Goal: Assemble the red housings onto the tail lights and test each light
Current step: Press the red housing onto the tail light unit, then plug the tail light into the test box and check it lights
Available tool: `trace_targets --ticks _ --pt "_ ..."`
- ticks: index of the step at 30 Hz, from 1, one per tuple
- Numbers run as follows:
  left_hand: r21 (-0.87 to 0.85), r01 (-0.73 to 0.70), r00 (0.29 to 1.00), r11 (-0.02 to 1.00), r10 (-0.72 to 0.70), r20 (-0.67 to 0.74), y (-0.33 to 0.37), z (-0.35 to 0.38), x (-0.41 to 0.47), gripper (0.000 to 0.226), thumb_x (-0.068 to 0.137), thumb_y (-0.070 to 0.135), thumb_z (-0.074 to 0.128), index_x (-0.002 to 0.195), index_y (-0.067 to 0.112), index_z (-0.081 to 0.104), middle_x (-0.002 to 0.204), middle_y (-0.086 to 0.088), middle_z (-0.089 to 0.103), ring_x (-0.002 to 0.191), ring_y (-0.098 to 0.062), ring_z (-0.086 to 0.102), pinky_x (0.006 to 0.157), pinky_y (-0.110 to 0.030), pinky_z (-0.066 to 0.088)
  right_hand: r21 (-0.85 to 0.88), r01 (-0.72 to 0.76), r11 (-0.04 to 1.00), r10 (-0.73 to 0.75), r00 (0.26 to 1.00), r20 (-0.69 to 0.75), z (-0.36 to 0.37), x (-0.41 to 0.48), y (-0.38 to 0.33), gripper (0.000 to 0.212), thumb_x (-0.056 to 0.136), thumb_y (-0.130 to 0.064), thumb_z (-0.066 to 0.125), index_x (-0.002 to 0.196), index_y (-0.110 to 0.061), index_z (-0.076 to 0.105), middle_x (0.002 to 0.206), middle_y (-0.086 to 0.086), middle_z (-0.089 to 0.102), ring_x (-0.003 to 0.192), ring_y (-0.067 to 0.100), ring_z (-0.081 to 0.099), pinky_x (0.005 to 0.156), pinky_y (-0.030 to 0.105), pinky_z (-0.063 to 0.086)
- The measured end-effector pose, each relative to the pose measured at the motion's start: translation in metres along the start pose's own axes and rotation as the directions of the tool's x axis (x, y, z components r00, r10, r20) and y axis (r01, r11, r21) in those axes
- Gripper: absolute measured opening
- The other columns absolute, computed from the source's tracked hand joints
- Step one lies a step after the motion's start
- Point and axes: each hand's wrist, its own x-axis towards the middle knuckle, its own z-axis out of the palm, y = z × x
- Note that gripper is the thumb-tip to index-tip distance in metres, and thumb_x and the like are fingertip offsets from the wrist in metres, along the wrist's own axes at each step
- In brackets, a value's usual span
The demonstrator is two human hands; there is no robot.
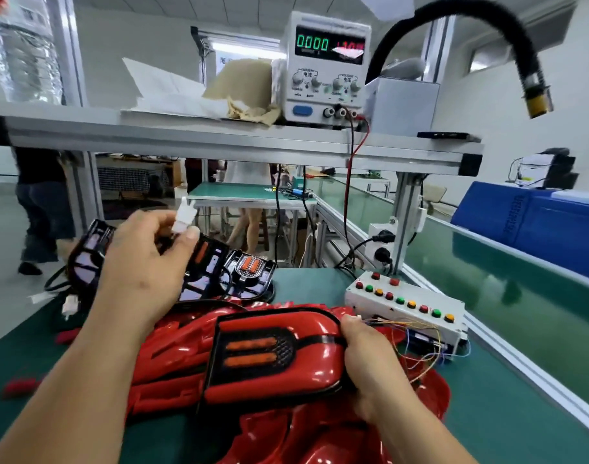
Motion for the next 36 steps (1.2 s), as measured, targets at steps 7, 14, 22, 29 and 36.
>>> trace_targets --ticks 7,14,22,29,36 --pt "-0.076 -0.137 0.986 0.988 0.143 0.081 0.011 0.026 -0.012 0.021 0.086 0.029 0.071 0.106 0.033 0.064 0.079 0.013 0.062 0.078 -0.004 0.062 0.069 -0.019 0.043 -0.39 0.166 0.906 -0.218 0.971 -0.093 -0.005 0.016 0.007 0.034 0.1 -0.024 0.041 0.084 -0.004 0.064 0.103 0.016 0.066 0.1 0.027 0.061 0.091 0.039 0.048" --pt "-0.029 -0.221 0.949 0.975 0.221 0.226 0.008 0.044 0.002 0.009 0.086 0.028 0.072 0.095 0.031 0.073 0.088 0.007 0.07 0.084 -0.014 0.064 0.075 -0.032 0.047 -0.696 0.275 0.664 -0.454 0.887 -0.083 -0.022 0.022 -0.008 0.032 0.096 -0.027 0.052 0.066 -0.015 0.059 0.062 -0.005 0.058 0.061 0.01 0.053 0.047 0.014 0.03" --pt "-0.092 -0.289 0.925 0.953 0.303 0.231 0.002 0.053 -0.004 0.022 0.091 0.031 0.066 0.111 0.039 0.072 0.085 0.021 0.065 0.081 0.0 0.06 0.073 -0.018 0.046 -0.944 0.086 0.319 -0.383 0.923 -0.045 -0.038 0.086 -0.04 0.018 0.086 -0.025 0.059 0.073 -0.014 0.061 0.074 0.004 0.06 0.082 0.027 0.061 0.067 0.028 0.044" --pt "-0.047 -0.248 0.91 0.968 0.25 0.332 -0.001 0.052 0.001 0.022 0.089 0.043 0.062 0.109 0.044 0.071 0.087 0.026 0.062 0.083 -0.001 0.059 0.077 -0.032 0.05 -0.994 -0.062 0.087 -0.325 0.942 -0.087 -0.04 0.11 0.0 0.032 0.09 -0.042 0.053 0.113 -0.024 0.065 0.121 0.002 0.061 0.118 0.026 0.05 0.103 0.045 0.031" --pt "-0.064 -0.198 0.805 0.978 0.2 0.558 0.026 0.084 0.035 0.014 0.086 0.033 0.072 0.098 0.039 0.074 0.071 0.016 0.063 0.066 -0.005 0.055 0.067 -0.024 0.043 -0.945 0.057 0.321 -0.495 0.861 -0.116 -0.048 0.109 0.0 0.016 0.091 -0.038 0.052 0.099 -0.026 0.058 0.101 0.001 0.069 0.107 0.026 0.058 0.091 0.041 0.027"
